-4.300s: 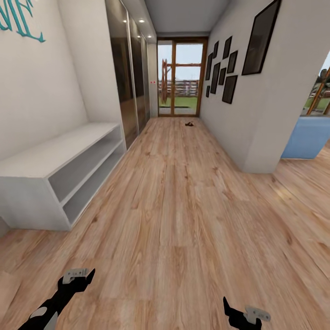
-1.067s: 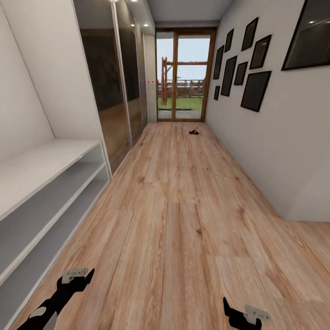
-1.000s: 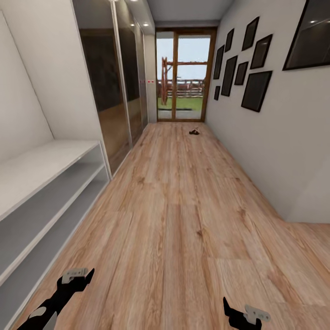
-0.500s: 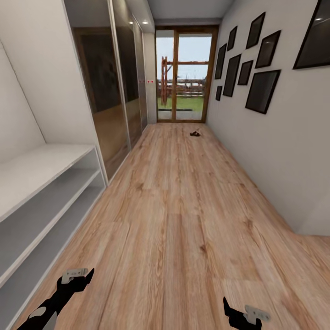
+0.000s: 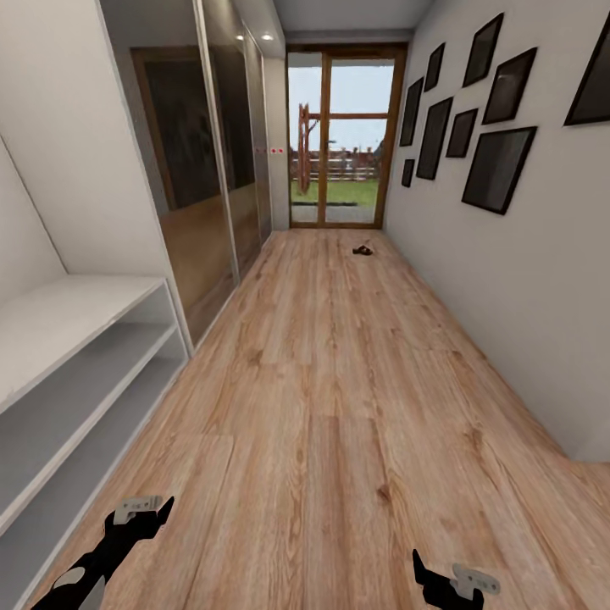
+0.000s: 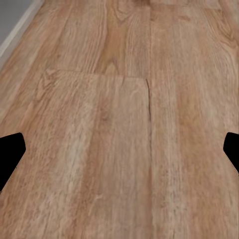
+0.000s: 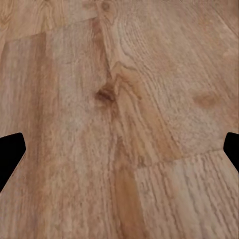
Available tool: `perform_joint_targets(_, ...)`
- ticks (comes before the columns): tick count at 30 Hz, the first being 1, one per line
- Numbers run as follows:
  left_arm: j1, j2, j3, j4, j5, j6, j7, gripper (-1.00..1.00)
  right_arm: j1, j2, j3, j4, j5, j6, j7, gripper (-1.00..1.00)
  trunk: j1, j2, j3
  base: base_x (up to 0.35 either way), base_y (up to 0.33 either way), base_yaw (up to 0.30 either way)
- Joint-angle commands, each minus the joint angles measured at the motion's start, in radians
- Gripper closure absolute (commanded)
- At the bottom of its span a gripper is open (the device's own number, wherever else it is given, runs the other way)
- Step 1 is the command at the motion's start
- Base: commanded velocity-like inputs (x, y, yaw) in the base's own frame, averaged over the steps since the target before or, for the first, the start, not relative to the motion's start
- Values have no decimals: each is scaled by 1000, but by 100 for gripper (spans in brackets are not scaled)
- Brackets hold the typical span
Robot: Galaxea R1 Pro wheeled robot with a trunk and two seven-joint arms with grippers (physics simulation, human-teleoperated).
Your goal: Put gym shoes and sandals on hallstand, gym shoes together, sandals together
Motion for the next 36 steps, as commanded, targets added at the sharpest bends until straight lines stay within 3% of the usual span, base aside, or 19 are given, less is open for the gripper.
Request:
perform_joint_targets(1,-1,0,9,1,-10,-4,-4,-100,-1,0,4,1,-11,-2,7,-100,0,0,-1,339,0,0)
perform_joint_targets(36,-1,1,12,0,-10,-4,-6,-100,-1,0,4,1,-11,-2,7,-100,0,0,-1,339,0,0)
